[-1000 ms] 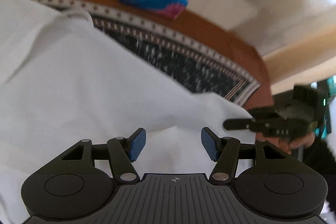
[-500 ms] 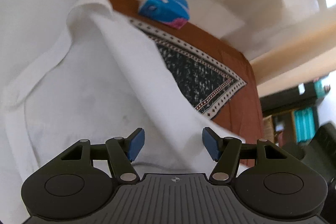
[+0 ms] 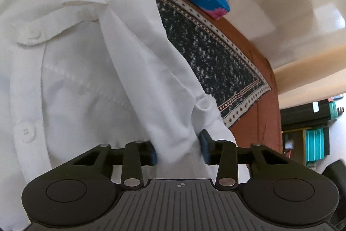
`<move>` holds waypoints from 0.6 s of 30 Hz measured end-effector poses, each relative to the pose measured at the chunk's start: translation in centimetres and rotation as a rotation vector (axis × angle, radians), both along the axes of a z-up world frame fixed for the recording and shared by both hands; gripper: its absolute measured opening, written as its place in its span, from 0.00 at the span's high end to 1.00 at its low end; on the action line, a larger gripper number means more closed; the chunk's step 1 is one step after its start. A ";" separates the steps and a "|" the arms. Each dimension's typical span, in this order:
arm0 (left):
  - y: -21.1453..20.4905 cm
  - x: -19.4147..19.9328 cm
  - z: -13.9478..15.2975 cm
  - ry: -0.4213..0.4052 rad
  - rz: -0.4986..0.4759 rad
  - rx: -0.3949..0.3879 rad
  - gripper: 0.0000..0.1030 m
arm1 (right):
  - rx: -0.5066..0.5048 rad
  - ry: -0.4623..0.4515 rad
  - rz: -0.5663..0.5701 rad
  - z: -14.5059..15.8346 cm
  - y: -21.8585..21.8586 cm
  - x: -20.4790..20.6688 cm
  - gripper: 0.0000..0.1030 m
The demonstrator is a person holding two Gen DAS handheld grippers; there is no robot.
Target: Fold clothes
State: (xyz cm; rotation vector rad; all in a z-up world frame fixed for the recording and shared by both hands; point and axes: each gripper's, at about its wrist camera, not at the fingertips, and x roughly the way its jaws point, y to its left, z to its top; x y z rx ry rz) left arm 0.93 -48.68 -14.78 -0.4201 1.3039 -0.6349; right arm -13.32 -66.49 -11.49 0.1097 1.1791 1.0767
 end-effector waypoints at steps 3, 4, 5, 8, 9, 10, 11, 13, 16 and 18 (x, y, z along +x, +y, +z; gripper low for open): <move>0.3 -0.3 0.5 -0.020 -0.025 -0.002 0.76 | 0.042 0.000 -0.081 2.4 -3.1 0.7 0.52; 0.5 -0.3 0.4 -0.016 -0.025 -0.007 0.76 | 0.061 -0.009 -0.122 3.4 -4.5 1.1 0.48; 0.8 -0.3 0.4 -0.013 -0.025 -0.012 0.77 | 0.085 -0.022 -0.181 4.3 -6.3 1.7 0.47; 0.9 -0.3 0.1 -0.003 -0.017 -0.020 0.77 | 0.064 -0.050 -0.396 4.5 -10.3 4.1 0.44; 0.9 -0.3 0.0 -0.001 -0.015 -0.022 0.77 | 0.027 -0.049 -0.438 3.8 -11.0 5.0 0.43; 0.9 -0.3 0.0 0.000 -0.015 -0.020 0.77 | -0.016 -0.045 -0.465 2.8 -11.7 5.9 0.43; 0.9 -0.3 0.0 0.001 -0.014 -0.018 0.77 | -0.071 -0.034 -0.485 1.4 -12.0 6.8 0.44; 0.9 -0.3 0.0 0.002 -0.013 -0.014 0.77 | -0.141 -0.006 -0.495 -1.4 -12.2 7.8 0.49; 0.8 -0.3 0.0 0.005 -0.012 -0.009 0.75 | -0.209 -0.001 -0.472 -4.2 -11.6 8.3 0.50; 0.8 -0.3 0.0 0.006 -0.011 -0.005 0.74 | -0.244 0.010 -0.453 -5.8 -11.5 8.5 0.51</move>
